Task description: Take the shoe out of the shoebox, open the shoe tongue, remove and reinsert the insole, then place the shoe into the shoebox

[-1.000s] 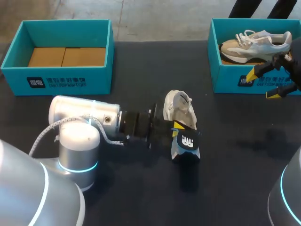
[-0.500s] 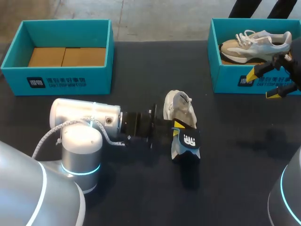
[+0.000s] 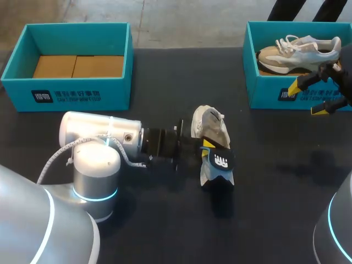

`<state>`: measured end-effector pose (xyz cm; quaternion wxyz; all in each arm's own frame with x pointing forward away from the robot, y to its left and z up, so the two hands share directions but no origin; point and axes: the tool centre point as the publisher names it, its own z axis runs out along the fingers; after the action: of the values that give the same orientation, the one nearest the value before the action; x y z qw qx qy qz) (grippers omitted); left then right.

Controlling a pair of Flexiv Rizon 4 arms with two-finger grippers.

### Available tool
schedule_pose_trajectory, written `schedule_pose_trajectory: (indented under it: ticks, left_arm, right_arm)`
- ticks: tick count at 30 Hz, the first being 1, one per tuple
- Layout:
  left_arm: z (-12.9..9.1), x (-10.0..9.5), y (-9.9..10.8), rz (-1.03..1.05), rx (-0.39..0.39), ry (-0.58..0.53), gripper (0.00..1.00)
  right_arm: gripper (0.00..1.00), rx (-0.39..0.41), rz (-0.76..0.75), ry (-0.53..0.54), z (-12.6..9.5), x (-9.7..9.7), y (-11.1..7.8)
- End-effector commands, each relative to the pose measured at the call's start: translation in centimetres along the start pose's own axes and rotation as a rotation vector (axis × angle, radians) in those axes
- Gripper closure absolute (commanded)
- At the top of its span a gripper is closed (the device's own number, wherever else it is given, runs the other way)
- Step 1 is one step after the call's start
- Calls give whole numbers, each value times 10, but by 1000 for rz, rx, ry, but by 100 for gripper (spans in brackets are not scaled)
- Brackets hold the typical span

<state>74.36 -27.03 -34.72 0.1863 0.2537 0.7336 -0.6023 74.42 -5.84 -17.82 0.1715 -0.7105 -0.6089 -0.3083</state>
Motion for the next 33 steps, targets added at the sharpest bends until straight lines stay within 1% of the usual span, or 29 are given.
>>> schedule_pose_trajectory:
  ticks: [1, 11, 15, 21, 33]
  left_arm:
    - [3, -3, 6, 5, -10, 9, 100]
    - [9, -10, 15, 37, -47, -7, 100]
    - [10, -5, 15, 33, -52, -3, 100]
    - [7, 0, 19, 24, -68, 1, 100]
    - [6, -3, 15, 36, -62, -2, 100]
  right_arm:
    - [0, -1, 2, -3, 1, 0, -1]
    - [0, -1, 2, -3, 1, 0, -1]
    - [0, -1, 2, -3, 1, 0, -1]
    - [0, -1, 2, -3, 1, 0, -1]
    - [0, -1, 2, -3, 1, 0, -1]
